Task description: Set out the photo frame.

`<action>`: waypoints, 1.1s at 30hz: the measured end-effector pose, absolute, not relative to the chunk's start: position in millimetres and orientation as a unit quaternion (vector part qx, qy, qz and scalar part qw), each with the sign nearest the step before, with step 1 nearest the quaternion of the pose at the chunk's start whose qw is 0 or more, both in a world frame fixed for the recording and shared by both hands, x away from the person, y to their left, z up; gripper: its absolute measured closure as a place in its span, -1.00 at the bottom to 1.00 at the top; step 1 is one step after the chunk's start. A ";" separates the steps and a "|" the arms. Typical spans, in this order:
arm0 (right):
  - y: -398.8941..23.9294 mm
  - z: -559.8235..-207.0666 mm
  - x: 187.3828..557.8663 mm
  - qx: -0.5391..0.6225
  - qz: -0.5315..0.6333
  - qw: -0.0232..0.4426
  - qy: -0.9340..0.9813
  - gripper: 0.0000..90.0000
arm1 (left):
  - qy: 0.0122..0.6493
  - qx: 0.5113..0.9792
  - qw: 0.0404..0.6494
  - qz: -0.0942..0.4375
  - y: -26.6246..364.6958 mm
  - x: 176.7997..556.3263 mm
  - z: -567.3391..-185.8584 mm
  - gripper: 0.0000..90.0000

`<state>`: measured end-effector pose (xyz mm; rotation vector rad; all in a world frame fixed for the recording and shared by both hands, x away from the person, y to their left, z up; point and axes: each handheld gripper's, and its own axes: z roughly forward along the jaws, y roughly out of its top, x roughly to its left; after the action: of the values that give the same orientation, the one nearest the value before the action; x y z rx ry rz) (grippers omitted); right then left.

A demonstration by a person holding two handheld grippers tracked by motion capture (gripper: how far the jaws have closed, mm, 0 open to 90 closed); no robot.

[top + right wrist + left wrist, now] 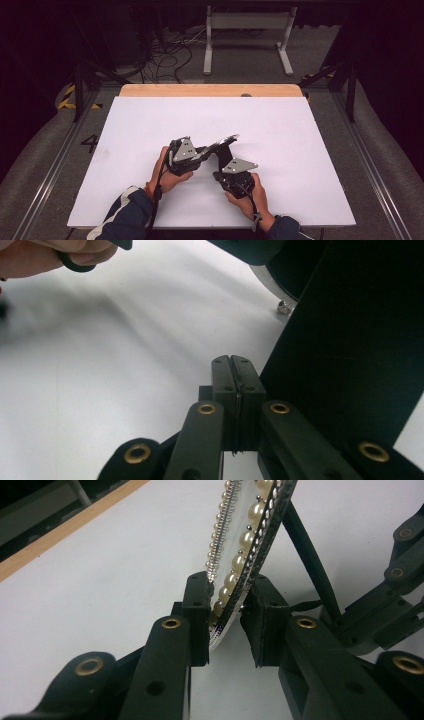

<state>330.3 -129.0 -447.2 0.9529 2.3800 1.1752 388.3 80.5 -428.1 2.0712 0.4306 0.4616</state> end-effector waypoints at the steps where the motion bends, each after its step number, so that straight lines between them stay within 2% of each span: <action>1: -129.0 -447.2 330.3 0.334 0.411 0.160 0.833 1.00 | 0.176 0.845 0.469 0.188 80.5 388.3 -428.1 0.64; 14: -140.3 -445.4 336.2 0.327 0.414 0.157 0.835 1.00 | 0.181 0.844 0.466 0.194 75.7 386.1 -426.9 0.64; 19: -142.3 -444.5 337.2 0.327 0.417 0.156 0.834 1.00 | 0.186 0.845 0.458 0.206 72.0 388.1 -430.0 0.50; 24: -142.8 -444.2 337.1 0.327 0.418 0.155 0.833 1.00 | 0.196 0.849 0.445 0.205 64.3 395.1 -439.2 0.46; 27: -143.8 -443.9 337.8 0.327 0.418 0.154 0.833 1.00 | 0.202 0.848 0.446 0.203 62.7 398.7 -443.1 0.49; 33: -145.7 -443.4 338.9 0.327 0.418 0.154 0.833 1.00 | 0.197 0.846 0.451 0.202 64.1 398.0 -444.2 0.70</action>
<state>338.9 -145.7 -443.4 0.9387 2.3890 1.1996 398.0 64.1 -444.2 2.0916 0.4870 0.4996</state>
